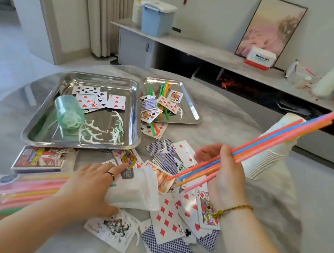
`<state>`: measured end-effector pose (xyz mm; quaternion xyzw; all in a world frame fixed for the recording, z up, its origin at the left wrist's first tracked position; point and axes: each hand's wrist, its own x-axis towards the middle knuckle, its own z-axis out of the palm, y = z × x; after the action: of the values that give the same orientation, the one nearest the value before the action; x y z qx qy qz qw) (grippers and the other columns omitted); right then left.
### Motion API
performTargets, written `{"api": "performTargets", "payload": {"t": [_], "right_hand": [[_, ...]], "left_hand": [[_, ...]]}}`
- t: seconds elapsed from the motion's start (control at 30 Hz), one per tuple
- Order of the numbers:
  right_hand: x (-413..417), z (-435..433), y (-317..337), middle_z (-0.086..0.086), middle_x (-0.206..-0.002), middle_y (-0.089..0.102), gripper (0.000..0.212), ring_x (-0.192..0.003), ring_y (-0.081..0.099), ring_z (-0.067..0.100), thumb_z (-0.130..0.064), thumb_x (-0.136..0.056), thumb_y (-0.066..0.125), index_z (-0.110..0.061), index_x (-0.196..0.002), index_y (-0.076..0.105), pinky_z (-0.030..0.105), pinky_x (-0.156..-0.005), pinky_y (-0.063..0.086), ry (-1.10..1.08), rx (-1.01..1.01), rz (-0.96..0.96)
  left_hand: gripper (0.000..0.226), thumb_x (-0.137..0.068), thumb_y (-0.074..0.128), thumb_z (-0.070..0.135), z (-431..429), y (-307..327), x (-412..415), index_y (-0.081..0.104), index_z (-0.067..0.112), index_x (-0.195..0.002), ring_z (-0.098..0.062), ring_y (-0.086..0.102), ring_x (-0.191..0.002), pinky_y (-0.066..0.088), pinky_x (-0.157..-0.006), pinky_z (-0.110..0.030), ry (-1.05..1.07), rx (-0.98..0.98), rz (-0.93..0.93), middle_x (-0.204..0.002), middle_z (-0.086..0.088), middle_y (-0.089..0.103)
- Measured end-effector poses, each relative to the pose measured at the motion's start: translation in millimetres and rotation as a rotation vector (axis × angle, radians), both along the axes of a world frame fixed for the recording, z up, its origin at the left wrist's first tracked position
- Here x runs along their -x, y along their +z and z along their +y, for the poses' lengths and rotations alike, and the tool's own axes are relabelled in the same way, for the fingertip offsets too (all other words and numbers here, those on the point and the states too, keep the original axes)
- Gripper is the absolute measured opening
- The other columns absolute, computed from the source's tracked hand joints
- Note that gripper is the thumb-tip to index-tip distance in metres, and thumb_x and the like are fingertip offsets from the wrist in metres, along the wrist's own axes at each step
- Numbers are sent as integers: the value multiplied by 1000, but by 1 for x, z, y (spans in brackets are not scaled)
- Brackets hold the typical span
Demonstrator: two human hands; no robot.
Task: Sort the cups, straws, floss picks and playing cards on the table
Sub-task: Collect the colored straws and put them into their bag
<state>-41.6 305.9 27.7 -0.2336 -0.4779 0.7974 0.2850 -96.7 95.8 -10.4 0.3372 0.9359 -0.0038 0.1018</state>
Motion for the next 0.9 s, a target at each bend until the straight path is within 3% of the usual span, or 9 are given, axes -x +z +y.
{"api": "performTargets", "payload": {"t": [0.17,0.23,0.3,0.37,0.47,0.53,0.7,0.8,0.9], "right_hand": [[0,5,8,-6,-39,44,29,-35,46,8,-13,-98,33,-12,-73,48,26,-55,46,-74,201,44],[-1,5,13,-5,-39,40,28,-35,43,9,-12,-97,35,-11,-73,47,25,-56,44,-82,325,81],[-2,0,16,-4,-39,39,27,-34,42,9,-12,-97,36,-10,-72,48,25,-56,42,-78,410,90],[-3,-7,17,-4,-40,37,27,-34,41,9,-13,-97,37,-10,-72,47,25,-56,41,-56,481,95],[-4,-17,18,-3,-40,36,27,-32,40,10,-13,-97,36,-9,-72,46,26,-55,40,-29,534,96],[-4,-25,18,-2,-40,37,28,-33,43,11,-12,-97,35,-9,-70,44,28,-56,42,-16,565,95],[-8,-45,15,3,-48,38,36,-54,46,20,-16,-97,37,-10,-61,40,34,-65,47,38,647,108],[-7,-44,14,2,-51,45,38,-55,48,17,-20,-95,41,-10,-59,43,30,-62,43,60,515,23],[-11,-39,9,-7,-45,51,37,-45,49,6,-24,-92,46,-15,-57,51,21,-50,37,103,-30,-272]], "left_hand": [[88,-78,53,58,-4,14,1,-1,36,-143,-8,28,-131,17,-108,-23,37,-154,86,-140,16,30],[87,-70,57,59,-6,16,-3,16,32,-143,-11,44,-121,30,-103,-28,44,-258,123,-128,14,45],[87,-51,54,61,-6,10,-6,45,23,-129,-12,66,-88,51,-78,-30,-19,-337,211,-99,12,64],[82,-47,40,67,-3,7,-11,50,24,-116,-5,66,-69,53,-61,-21,-43,-376,267,-83,16,66],[80,-49,33,69,0,5,-19,47,25,-115,0,58,-78,46,-72,-16,-73,-434,277,-86,17,66],[81,-49,39,67,3,1,-21,47,24,-117,-7,47,-88,34,-82,-22,-81,-472,297,-88,12,66],[78,-52,40,63,7,0,-24,48,23,-119,-11,60,-82,31,-82,-24,-40,-516,304,-92,9,66],[76,-54,41,61,7,2,-23,48,20,-117,-11,56,-84,31,-80,-25,-22,-553,346,-89,6,67],[82,-47,55,62,5,0,-21,48,20,-117,-12,61,-78,37,-78,-23,-27,-550,419,-87,6,67]]}}
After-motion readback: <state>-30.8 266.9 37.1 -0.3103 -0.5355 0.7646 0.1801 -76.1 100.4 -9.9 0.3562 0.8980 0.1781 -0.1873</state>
